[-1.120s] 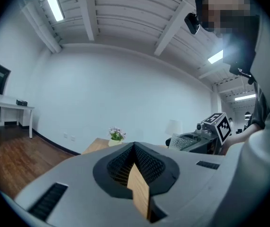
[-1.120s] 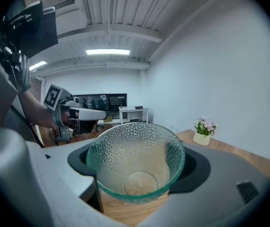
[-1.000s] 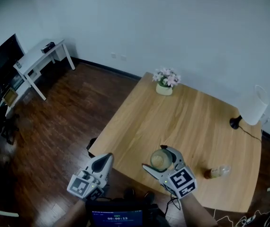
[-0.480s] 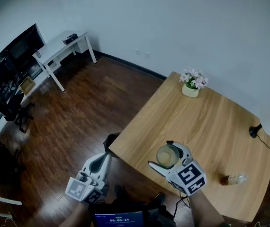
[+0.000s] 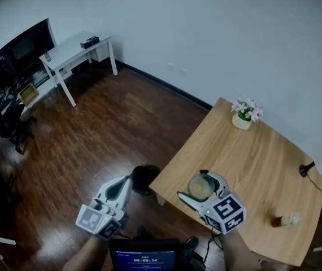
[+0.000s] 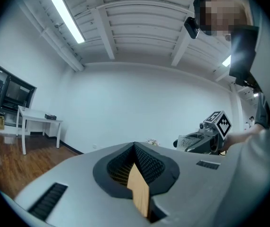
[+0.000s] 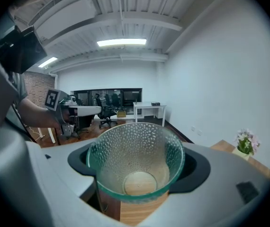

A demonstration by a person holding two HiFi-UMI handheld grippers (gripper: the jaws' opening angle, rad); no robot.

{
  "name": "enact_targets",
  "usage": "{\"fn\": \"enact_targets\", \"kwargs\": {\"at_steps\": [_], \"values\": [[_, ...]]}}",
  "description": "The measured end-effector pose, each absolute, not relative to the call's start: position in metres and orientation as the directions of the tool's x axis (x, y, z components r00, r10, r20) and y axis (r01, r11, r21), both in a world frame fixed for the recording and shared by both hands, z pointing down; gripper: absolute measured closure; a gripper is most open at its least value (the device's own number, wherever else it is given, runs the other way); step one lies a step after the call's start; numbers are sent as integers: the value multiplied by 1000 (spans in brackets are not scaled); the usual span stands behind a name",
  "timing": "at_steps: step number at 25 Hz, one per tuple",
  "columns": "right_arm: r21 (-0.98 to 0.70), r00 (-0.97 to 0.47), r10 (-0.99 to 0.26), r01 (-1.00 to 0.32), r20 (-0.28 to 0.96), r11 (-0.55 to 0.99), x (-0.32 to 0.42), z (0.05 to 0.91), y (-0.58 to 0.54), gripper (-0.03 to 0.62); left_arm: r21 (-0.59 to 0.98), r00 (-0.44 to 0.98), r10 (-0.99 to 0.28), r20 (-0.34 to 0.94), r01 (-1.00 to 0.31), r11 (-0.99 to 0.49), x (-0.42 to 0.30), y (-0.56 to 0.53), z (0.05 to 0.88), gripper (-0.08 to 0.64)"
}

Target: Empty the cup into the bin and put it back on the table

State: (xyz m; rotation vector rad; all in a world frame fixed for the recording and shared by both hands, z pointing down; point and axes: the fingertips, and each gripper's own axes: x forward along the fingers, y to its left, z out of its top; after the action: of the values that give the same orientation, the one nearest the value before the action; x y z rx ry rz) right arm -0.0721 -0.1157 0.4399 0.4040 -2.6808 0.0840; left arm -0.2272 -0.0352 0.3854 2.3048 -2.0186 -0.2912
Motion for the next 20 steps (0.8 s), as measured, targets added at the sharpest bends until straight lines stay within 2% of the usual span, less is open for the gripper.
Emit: {"fn": "enact_targets", "kwargs": {"at_steps": [7,13,20], "values": [[-3,-873,-266,-292,408,956,-141,433,-115,176,131,149,-976,-160,-977,-170,-280,-36,367,560],[18,-871,-274,-292,409,956,-172,426,-117,176,-45,143,-923,-357,-990,-137,-307,-18,324,560],[65,-866,-284,-283,412,957,-192,404,-127,176,-116,149,-847,-510,-988,-104,-320,-5,291,560]]}}
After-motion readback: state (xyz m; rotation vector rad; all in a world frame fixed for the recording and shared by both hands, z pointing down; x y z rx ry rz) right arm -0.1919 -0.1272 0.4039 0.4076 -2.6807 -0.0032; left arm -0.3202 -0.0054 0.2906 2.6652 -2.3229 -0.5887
